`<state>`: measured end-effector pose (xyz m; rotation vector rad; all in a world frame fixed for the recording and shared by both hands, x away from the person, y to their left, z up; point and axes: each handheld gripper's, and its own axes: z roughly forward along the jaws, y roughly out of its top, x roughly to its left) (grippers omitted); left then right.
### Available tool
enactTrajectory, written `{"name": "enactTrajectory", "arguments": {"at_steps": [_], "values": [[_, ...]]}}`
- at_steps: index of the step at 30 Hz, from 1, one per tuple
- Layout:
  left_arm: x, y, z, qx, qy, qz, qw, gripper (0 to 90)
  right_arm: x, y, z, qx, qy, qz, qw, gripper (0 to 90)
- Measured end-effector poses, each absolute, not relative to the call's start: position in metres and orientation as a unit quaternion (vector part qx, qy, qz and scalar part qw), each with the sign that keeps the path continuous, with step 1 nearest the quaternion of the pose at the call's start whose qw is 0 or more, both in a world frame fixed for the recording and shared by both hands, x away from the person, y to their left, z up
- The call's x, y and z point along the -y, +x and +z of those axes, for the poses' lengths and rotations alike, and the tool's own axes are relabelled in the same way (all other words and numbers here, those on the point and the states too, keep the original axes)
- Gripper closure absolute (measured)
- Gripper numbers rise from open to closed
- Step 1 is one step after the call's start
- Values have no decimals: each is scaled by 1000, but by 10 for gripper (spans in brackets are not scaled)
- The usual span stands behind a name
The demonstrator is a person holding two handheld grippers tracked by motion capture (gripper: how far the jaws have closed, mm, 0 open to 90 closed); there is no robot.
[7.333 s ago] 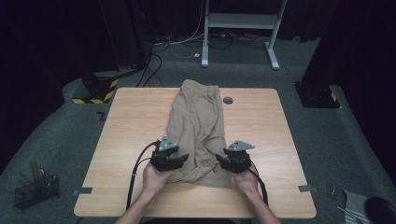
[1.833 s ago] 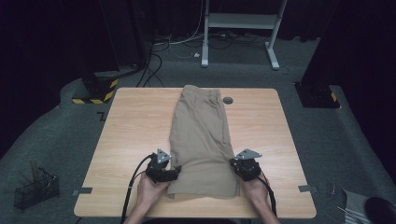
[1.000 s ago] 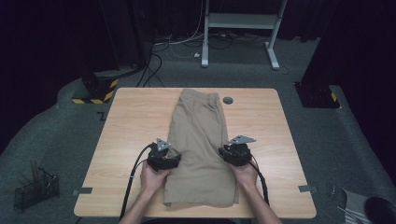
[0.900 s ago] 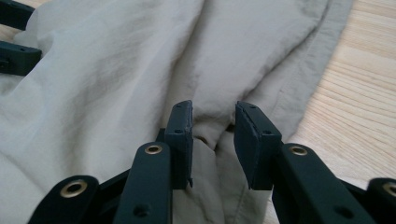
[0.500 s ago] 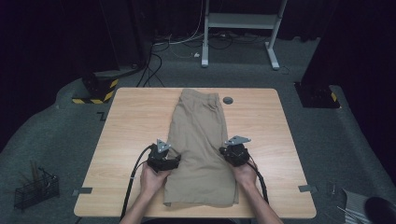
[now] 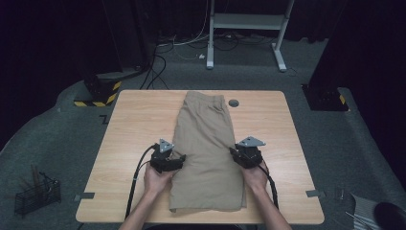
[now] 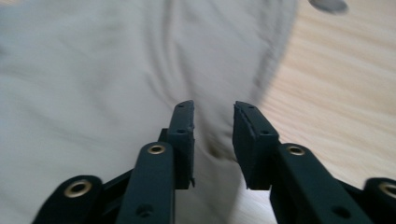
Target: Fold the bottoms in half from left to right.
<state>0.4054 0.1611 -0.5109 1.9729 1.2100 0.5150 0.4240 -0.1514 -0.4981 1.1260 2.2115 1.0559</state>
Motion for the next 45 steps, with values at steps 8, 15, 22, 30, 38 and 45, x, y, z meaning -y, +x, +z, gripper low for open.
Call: {"name": "enactTrajectory", "arguments": {"at_steps": [8,15,22,30,38,45], "values": [[-156,412,-524,-474,780,186,364,292,140,428,-521,-825,401,356,178,654],[-158,389,-526,-467,783,199,360,295,144,406,-522,-826,395,358,184,651],[-165,355,-523,-452,798,182,354,307,145,374,-519,-845,367,350,171,647],[-159,390,-506,-457,774,189,396,312,152,412,-500,-798,425,377,199,639],[-146,409,-523,-456,793,198,351,317,145,443,-516,-810,438,335,200,868],[-145,405,-524,-456,791,206,351,331,156,440,-511,-796,450,347,209,749]]}}
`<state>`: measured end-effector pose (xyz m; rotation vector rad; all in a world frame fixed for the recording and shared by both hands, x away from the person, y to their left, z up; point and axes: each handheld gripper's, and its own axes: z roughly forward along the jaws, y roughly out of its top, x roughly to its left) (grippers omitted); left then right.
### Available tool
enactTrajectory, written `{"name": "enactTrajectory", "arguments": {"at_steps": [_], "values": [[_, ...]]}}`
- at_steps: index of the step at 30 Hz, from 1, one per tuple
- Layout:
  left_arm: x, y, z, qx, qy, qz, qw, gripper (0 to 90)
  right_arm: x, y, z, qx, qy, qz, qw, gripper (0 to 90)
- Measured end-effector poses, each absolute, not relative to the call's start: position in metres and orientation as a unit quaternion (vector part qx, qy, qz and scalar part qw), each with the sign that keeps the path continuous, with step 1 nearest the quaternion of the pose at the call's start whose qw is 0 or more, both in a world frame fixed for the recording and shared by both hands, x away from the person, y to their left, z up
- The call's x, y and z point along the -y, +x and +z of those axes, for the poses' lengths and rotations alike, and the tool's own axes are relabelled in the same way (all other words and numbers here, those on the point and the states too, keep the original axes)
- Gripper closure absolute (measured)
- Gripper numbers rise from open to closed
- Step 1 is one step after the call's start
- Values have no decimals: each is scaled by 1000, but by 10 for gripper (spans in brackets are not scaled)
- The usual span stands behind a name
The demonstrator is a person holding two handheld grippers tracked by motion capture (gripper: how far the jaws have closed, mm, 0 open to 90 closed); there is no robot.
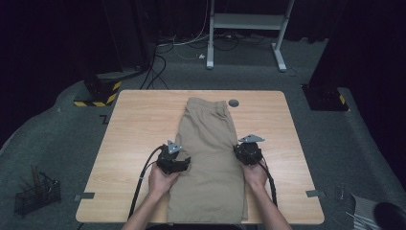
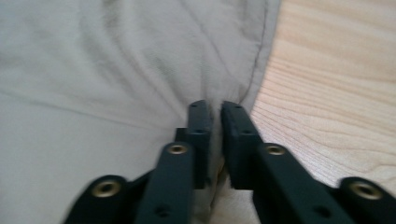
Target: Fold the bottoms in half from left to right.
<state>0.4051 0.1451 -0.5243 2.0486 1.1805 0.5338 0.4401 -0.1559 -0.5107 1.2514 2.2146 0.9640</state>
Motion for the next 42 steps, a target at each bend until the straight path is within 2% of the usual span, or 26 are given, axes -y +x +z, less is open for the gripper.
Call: {"name": "enactTrajectory", "arguments": {"at_steps": [2,8,12,15,20,24,26,29,34,36,39,42], "values": [[-146,402,-524,-456,792,205,350,341,152,434,-510,-803,438,344,212,714],[-153,375,-524,-447,797,202,353,345,152,410,-518,-817,424,343,186,715],[-155,342,-523,-437,804,193,353,348,153,385,-516,-830,404,343,174,703],[-158,341,-518,-436,806,177,360,346,155,377,-513,-830,395,352,176,688],[-151,369,-504,-437,792,196,380,338,156,405,-500,-805,422,372,186,662],[-142,394,-512,-449,795,204,354,331,145,437,-504,-799,448,351,196,614],[-139,399,-520,-453,801,202,335,330,140,448,-509,-802,452,339,193,669],[-143,397,-524,-452,795,202,350,328,136,452,-516,-813,441,323,202,882],[-148,398,-525,-446,797,203,354,342,148,461,-517,-806,449,320,214,899],[-147,399,-525,-448,796,202,354,343,154,466,-517,-802,456,327,203,890],[-147,398,-523,-450,797,204,347,342,153,462,-510,-800,456,326,212,768],[-148,391,-519,-446,798,198,355,336,152,441,-500,-797,440,355,211,691]]}}
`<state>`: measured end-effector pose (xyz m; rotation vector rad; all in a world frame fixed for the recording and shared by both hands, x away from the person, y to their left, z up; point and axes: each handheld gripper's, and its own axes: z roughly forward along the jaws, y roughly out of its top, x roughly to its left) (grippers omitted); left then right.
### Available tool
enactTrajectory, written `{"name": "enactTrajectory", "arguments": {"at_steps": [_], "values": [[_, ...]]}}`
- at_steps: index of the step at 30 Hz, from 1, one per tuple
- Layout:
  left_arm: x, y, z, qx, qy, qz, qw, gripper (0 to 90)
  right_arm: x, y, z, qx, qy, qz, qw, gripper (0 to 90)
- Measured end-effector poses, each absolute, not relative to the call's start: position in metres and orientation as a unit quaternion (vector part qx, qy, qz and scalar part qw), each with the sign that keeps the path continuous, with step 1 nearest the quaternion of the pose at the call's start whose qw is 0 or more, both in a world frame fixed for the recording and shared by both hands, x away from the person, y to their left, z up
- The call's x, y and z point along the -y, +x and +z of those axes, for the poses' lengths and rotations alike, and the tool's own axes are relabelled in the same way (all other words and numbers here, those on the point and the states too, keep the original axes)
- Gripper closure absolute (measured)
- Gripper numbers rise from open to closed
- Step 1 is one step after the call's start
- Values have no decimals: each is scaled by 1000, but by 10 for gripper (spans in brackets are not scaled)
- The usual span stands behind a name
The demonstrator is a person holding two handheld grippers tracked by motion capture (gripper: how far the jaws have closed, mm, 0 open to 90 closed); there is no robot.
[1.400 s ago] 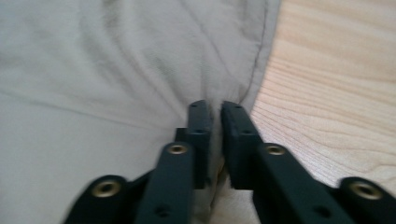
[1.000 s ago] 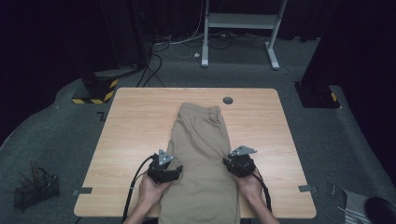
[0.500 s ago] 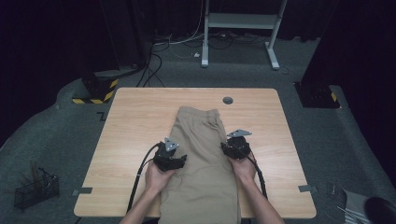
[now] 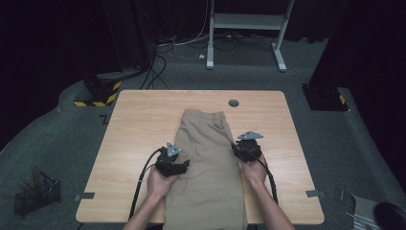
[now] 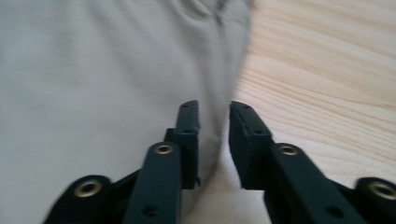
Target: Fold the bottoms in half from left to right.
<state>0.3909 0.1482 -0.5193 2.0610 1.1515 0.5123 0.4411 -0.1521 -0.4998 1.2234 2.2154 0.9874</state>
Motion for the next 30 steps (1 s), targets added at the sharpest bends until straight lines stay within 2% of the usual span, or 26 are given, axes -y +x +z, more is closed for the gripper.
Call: {"name": "enactTrajectory", "arguments": {"at_steps": [4,6,9,14,26,30], "values": [[-147,367,-511,-419,808,190,368,315,145,405,-494,-813,400,375,196,641],[-146,354,-512,-405,815,188,369,311,141,390,-499,-821,391,379,172,626],[-145,346,-520,-402,821,186,360,311,138,382,-509,-833,386,362,164,613],[-146,352,-525,-408,816,192,361,310,139,388,-517,-837,389,343,173,602],[-146,404,-524,-436,804,196,355,315,134,434,-516,-833,404,329,184,588],[-149,404,-520,-442,803,195,349,325,134,438,-514,-828,417,329,177,552]]}}
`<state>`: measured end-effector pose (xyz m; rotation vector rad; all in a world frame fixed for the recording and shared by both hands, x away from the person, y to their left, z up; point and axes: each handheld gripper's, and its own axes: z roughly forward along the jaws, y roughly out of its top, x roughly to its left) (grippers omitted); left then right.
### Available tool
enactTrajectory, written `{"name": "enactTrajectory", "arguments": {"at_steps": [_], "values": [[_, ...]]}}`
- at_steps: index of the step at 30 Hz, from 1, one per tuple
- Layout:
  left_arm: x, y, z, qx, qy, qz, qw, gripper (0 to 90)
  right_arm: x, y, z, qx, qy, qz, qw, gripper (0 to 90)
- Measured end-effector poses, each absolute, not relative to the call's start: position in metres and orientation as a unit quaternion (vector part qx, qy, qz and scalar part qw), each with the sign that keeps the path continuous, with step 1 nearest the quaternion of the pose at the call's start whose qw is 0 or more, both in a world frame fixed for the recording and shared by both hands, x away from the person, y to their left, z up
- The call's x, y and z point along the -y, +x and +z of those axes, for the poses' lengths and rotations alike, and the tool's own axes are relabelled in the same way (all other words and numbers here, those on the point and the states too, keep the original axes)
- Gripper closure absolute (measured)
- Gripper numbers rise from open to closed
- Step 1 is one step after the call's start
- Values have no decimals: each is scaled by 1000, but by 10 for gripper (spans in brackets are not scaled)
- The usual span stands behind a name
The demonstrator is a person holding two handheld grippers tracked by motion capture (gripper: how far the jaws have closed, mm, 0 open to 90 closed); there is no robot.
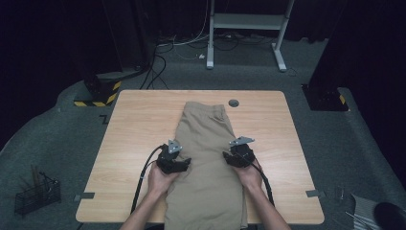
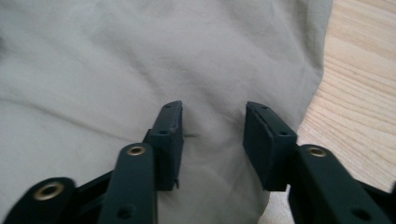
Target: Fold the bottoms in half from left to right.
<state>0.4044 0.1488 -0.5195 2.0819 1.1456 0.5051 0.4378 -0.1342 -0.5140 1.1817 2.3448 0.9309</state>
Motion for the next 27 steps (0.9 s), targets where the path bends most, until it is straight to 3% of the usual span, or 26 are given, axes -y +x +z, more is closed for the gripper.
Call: {"name": "enactTrajectory", "arguments": {"at_steps": [12,20,27], "values": [[-160,354,-513,-423,809,196,357,339,147,376,-509,-822,413,356,167,559],[-157,365,-521,-423,815,199,343,319,141,382,-518,-832,399,336,190,559],[-155,399,-520,-442,806,195,342,309,143,420,-519,-822,414,338,197,573]]}}
